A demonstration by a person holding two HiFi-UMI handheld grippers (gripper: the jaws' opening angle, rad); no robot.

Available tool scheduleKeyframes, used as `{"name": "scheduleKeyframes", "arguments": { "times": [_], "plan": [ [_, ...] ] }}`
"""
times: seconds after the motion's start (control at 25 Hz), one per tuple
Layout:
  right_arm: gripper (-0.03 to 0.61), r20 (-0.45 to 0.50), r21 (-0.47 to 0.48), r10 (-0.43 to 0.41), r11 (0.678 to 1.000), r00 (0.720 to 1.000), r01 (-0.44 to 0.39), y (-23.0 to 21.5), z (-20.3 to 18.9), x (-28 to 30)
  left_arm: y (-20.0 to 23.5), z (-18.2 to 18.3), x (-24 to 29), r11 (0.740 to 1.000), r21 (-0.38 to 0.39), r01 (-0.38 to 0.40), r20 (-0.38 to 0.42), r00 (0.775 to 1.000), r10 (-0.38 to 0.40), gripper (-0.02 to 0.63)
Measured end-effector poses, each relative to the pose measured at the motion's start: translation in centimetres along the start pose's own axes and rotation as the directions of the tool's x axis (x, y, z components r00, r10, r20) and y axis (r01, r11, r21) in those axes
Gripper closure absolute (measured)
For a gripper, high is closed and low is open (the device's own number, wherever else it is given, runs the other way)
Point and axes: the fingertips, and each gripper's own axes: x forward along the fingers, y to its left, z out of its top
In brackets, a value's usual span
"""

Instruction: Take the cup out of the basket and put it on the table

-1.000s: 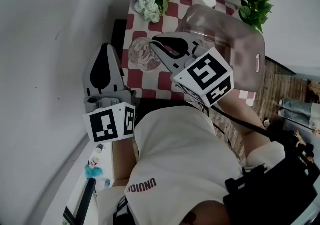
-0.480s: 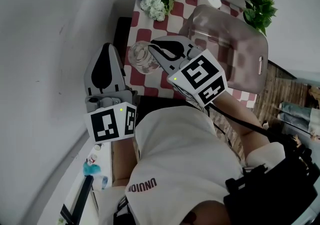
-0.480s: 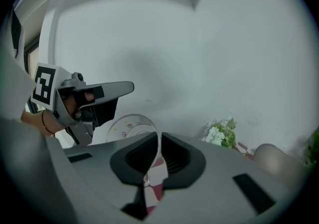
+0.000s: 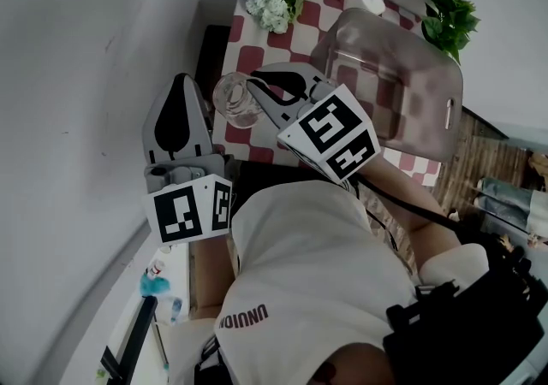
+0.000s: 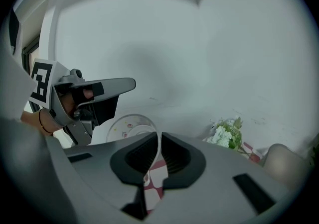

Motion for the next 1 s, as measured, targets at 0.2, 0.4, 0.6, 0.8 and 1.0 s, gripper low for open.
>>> {"name": "scheduleKeyframes", "arguments": {
  "times": [0.2, 0.4, 0.6, 0.8, 1.0],
  "plan": [
    [0.540, -0.014, -0.018, 0.004, 1.000, 1.000, -0.004, 0.3, -0.1, 0.1, 0.4, 0.0, -0.1, 1.000, -0.003, -0.015, 0.001, 1.000, 0.015, 0.601],
    [0.540, 0.004, -0.022, 0.028, 0.999, 1.000, -0.028, 1.4, 0.8, 0.0, 0.7, 0.3, -0.1, 1.000, -0.001, -0.029, 0.005, 1.000, 0.029, 0.601],
    [0.540, 0.014, -0.010, 0.065, 0.998, 0.998, -0.065, 2.9, 1.1, 0.5, 1.4, 0.4, -0.4, 0.999, 0.004, -0.051, 0.004, 0.999, 0.051, 0.601],
    [0.540, 0.003, 0.021, 0.065, 0.998, 0.998, -0.065, 3.2, 0.5, 1.3, 2.1, 0.1, -0.6, 0.998, 0.008, -0.068, -0.001, 0.998, 0.068, 0.601],
    [0.540, -0.045, 0.056, 0.040, 0.998, 0.998, -0.037, 2.6, -1.3, 2.4, 2.3, -0.3, -0.5, 0.998, 0.016, -0.060, -0.002, 0.998, 0.060, 0.601]
  ]
}}
